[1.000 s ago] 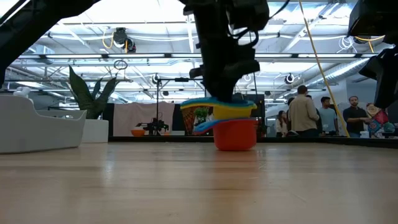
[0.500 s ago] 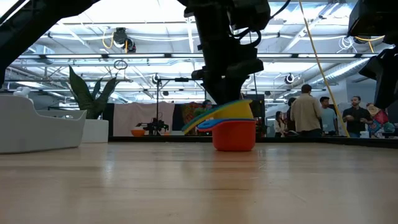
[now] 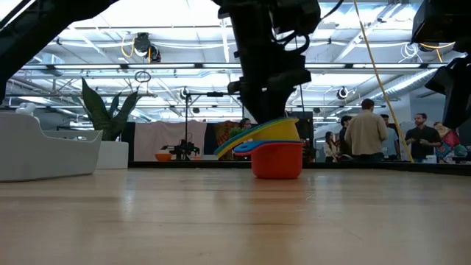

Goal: Nest measuring cups in basket
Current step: Stack the bottom stacked measuring cups on top of the light blue measuring cup

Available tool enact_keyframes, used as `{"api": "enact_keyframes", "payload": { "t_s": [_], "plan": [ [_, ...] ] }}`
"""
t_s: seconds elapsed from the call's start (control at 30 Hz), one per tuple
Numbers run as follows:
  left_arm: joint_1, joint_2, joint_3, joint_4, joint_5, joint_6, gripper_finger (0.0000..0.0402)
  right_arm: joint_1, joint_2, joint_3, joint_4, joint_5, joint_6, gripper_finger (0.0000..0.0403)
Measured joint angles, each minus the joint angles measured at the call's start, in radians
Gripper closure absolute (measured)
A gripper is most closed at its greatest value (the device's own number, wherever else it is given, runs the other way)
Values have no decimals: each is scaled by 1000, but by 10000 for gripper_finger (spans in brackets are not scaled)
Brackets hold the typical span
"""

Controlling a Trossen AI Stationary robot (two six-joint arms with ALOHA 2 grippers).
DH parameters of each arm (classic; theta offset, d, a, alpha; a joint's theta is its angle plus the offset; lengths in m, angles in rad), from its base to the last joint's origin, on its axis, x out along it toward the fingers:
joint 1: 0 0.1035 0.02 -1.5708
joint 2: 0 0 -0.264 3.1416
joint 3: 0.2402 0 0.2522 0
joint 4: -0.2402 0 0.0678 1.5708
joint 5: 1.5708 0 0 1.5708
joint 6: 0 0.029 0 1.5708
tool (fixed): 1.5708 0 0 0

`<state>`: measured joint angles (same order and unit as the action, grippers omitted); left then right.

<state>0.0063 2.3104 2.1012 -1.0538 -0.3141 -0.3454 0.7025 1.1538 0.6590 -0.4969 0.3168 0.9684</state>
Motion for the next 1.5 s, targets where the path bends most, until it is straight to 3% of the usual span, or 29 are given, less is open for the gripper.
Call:
{"api": "enact_keyframes", "payload": {
  "t_s": [0.43,1.5],
  "plan": [
    [-13,0,83,-21,-1,22,249,0,0,0,3,0,15,232],
    [-27,0,2,60,0,30,250,0,0,0,7,0,14,232]
  ]
}}
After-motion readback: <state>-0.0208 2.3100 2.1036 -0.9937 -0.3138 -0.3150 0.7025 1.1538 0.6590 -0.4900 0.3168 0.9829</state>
